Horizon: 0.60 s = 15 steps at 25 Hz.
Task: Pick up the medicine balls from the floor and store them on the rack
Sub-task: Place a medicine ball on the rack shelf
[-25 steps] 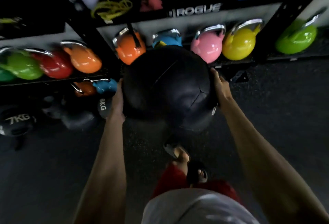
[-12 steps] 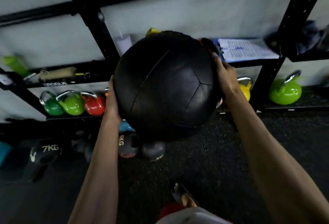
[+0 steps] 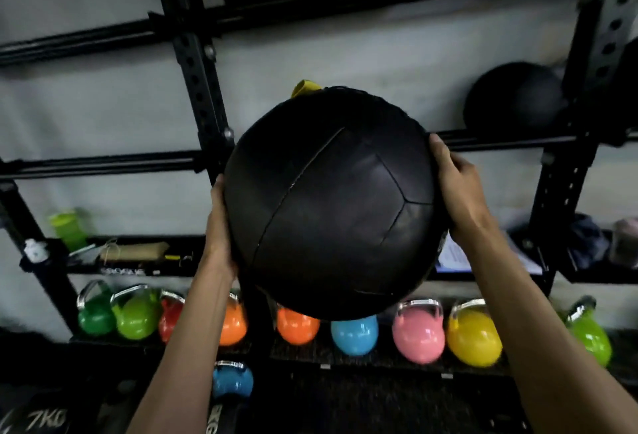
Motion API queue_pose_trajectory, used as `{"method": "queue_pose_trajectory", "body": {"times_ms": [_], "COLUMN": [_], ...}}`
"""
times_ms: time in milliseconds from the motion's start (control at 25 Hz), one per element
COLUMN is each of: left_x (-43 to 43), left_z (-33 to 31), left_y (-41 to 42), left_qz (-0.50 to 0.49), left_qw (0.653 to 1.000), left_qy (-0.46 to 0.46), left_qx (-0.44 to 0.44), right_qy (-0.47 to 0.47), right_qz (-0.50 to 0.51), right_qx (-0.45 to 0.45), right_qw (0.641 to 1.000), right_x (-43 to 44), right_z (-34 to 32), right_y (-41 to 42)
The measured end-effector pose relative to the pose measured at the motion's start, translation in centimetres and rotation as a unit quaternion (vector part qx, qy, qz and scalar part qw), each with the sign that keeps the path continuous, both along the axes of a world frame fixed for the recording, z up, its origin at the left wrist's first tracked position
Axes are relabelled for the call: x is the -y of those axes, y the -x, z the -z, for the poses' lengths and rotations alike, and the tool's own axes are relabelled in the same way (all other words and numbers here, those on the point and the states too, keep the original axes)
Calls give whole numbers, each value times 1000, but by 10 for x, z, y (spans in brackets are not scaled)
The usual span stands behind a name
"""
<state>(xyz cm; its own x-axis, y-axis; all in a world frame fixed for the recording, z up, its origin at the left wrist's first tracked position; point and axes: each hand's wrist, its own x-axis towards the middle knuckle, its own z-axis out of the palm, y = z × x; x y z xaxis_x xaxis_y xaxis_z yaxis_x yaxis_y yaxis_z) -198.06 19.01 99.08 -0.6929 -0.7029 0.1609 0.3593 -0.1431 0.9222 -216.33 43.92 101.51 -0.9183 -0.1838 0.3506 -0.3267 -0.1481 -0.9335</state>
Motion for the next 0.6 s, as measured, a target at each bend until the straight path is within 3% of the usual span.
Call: {"method": "queue_pose_trajectory", "body": {"times_ms": [240,600], "left_x": [43,89], "left_z": [-79,-116], "left_y": [72,205], "left_qz": [-14,62], "left_qw": [998,993], "left_qy": [26,44], "left_qx": [-48,-87], "right_qy": [41,-6], "right_qz": [-2,61], "right_qx": [-51,-75], "right_qw": [998,995], "right_x": [20,51], "right_z": [-75,-133], "right_y": [50,154]}}
